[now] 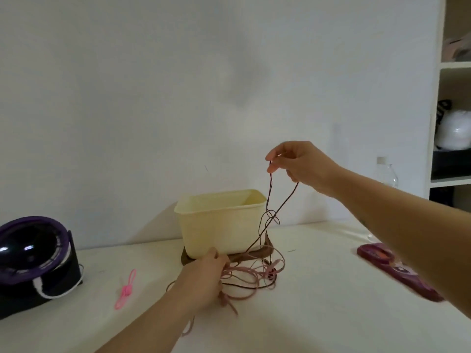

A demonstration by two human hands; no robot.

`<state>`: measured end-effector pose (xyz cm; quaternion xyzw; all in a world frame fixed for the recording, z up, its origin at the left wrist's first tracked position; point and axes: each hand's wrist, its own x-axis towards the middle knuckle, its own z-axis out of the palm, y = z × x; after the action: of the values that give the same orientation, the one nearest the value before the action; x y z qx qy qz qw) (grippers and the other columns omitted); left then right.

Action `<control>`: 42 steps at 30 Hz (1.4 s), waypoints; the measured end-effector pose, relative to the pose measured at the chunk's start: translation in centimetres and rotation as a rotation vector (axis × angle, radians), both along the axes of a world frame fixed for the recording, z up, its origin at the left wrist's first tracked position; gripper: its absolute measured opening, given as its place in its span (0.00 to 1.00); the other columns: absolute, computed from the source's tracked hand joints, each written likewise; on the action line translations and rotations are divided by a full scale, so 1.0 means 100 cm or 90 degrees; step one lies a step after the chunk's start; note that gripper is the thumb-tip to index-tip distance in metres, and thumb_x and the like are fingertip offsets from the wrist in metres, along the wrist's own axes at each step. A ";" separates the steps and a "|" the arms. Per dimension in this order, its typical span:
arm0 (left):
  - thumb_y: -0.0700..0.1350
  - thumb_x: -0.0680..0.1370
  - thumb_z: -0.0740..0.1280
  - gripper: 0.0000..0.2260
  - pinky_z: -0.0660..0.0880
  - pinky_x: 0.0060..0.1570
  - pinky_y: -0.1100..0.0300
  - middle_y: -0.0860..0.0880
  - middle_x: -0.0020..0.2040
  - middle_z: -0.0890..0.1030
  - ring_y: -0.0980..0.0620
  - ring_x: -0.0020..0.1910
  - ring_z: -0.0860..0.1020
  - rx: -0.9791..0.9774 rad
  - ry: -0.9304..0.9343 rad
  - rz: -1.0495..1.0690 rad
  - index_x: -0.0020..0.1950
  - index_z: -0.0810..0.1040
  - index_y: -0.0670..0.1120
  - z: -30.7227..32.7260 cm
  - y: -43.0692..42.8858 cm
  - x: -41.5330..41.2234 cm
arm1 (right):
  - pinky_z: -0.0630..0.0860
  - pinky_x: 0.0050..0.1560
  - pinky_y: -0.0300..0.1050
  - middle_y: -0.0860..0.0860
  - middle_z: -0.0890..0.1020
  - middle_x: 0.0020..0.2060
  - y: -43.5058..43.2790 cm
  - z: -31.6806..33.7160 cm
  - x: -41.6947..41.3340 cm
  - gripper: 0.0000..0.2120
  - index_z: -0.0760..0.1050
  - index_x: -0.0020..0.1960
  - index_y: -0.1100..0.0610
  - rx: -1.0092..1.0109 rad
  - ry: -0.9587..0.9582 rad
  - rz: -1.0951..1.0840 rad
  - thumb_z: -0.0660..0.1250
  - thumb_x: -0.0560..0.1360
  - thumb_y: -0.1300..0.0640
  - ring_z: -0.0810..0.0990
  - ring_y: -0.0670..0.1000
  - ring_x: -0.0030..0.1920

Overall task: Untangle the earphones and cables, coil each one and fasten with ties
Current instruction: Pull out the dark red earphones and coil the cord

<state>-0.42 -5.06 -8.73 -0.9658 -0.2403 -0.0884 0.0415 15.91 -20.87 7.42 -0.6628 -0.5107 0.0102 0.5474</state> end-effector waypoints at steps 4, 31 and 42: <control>0.43 0.77 0.58 0.15 0.73 0.50 0.53 0.48 0.61 0.68 0.46 0.56 0.75 0.010 0.070 -0.018 0.63 0.68 0.49 -0.002 -0.006 0.005 | 0.65 0.27 0.32 0.46 0.83 0.38 0.006 0.036 -0.017 0.11 0.77 0.45 0.53 0.025 -0.202 -0.085 0.59 0.75 0.65 0.69 0.47 0.28; 0.43 0.81 0.59 0.10 0.76 0.57 0.44 0.49 0.31 0.72 0.52 0.32 0.73 -0.526 -0.508 -0.122 0.46 0.78 0.45 0.167 -0.007 -0.004 | 0.74 0.53 0.49 0.49 0.79 0.56 0.000 0.040 -0.031 0.28 0.63 0.70 0.49 -0.327 -0.726 -0.225 0.61 0.75 0.38 0.78 0.54 0.56; 0.46 0.80 0.62 0.08 0.80 0.49 0.54 0.50 0.32 0.68 0.58 0.28 0.70 -0.581 -0.556 -0.259 0.43 0.75 0.45 0.175 -0.056 0.011 | 0.70 0.40 0.31 0.44 0.84 0.39 0.053 -0.053 -0.066 0.11 0.80 0.50 0.54 -0.232 -0.042 0.106 0.72 0.71 0.50 0.79 0.39 0.39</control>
<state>0.69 -10.63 8.76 -0.7881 -0.0611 -0.3668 -0.4905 9.28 -15.56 2.17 -0.7063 -0.5712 0.1257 0.3989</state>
